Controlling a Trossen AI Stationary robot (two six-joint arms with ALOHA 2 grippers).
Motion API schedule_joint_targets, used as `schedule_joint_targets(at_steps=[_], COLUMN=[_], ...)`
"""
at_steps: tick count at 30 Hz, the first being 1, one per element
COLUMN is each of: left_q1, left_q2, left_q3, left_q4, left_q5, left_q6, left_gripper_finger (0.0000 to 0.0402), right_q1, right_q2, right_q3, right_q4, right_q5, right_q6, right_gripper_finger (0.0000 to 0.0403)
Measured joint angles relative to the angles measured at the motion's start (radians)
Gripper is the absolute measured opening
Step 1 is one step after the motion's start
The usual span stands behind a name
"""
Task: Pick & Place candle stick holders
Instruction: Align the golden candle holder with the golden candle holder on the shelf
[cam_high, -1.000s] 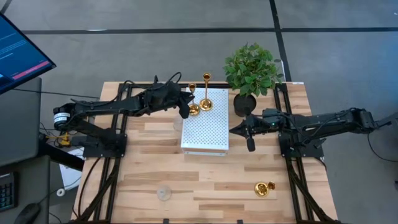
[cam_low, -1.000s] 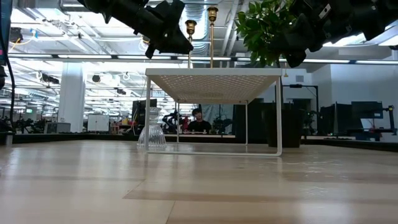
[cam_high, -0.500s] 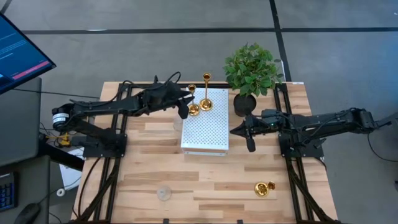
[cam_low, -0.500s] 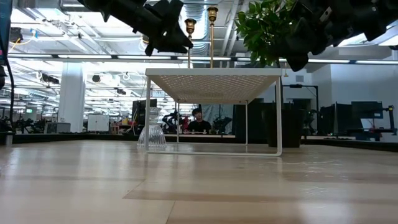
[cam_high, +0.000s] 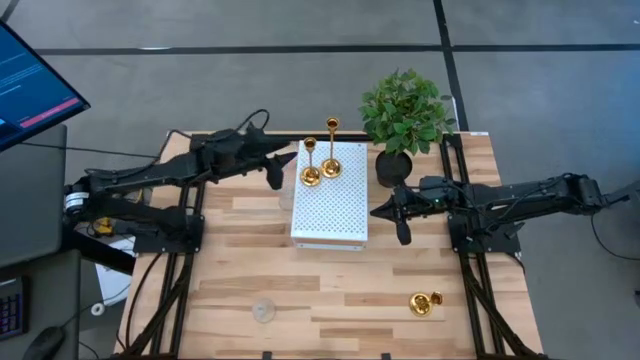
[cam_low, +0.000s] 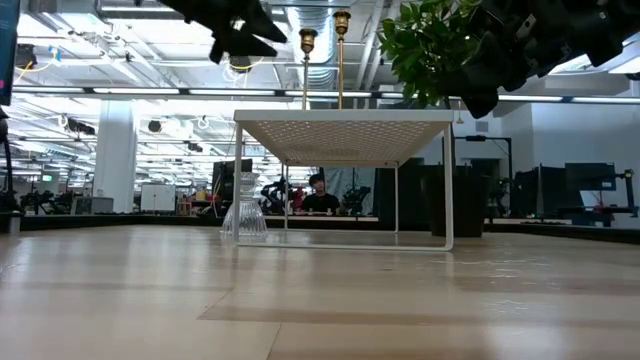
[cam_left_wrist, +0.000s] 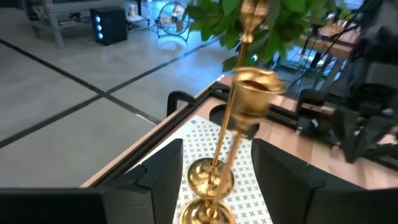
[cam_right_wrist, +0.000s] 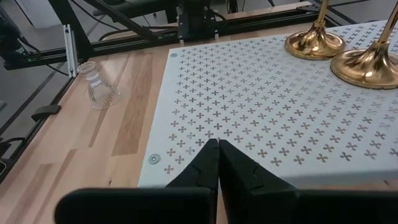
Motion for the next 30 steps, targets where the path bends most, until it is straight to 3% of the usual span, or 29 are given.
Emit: schedule_joint_targets(at_steps=[3,8,15,20,25,30], left_q1=[0.000,0.000,-0.045,-0.135,-0.239,-0.316], left_q2=[-0.048,-0.101,-0.109,-0.105,-0.105,-0.105], left_q3=[0.000,0.000,-0.014,-0.075,-0.166,-0.237], left_q4=[-0.032,-0.087,-0.134,-0.120,0.000,0.098], left_q5=[0.036,0.185,0.336,0.340,0.283,0.262], left_q6=[-0.003,-0.016,-0.019,0.023,0.034,0.067], left_gripper_finger=[0.0188,0.0166,0.0078,0.0008,0.0004,0.0005], right_q1=[0.000,0.000,0.006,0.041,0.125,0.252], right_q2=[0.000,-0.002,-0.034,-0.099,-0.158,-0.172], right_q3=[0.000,0.000,0.001,0.010,0.120,0.269], right_q4=[-0.001,-0.030,-0.145,-0.304,-0.583,-0.826], right_q5=[0.000,0.000,0.000,0.059,0.215,0.307], right_q6=[0.000,0.000,0.100,0.198,0.311,0.482], right_gripper_finger=[0.0000,0.0000,0.0000,0.0000,0.0000,0.0000])
